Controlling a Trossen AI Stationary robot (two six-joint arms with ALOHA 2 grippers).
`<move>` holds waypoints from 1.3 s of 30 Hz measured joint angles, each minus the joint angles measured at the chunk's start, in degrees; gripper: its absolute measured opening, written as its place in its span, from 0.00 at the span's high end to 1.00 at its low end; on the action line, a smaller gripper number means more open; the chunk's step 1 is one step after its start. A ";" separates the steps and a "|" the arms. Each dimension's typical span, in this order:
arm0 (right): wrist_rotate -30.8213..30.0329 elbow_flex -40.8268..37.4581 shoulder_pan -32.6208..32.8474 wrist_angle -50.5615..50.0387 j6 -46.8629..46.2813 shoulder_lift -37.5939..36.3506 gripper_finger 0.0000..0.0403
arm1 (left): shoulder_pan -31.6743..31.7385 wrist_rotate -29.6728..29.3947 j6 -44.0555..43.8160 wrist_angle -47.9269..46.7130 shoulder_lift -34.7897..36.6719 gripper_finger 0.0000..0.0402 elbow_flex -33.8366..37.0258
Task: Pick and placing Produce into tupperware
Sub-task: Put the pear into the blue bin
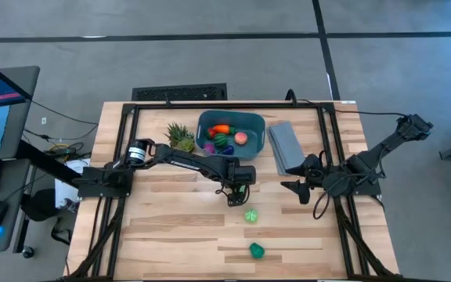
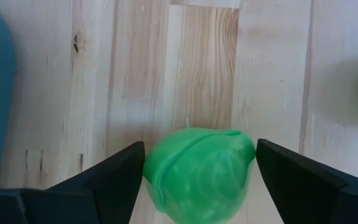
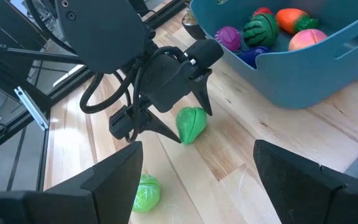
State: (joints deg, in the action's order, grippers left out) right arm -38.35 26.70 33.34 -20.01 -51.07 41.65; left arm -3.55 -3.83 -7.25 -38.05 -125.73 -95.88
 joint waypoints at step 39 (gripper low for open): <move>0.00 0.00 0.02 -0.04 0.02 0.00 0.18 | -0.07 -0.08 -2.94 -1.86 0.54 0.38 -0.02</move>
State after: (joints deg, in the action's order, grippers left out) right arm -38.35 26.70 33.36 -20.05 -51.05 41.65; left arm -3.62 -3.91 -10.19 -39.91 -125.19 -95.90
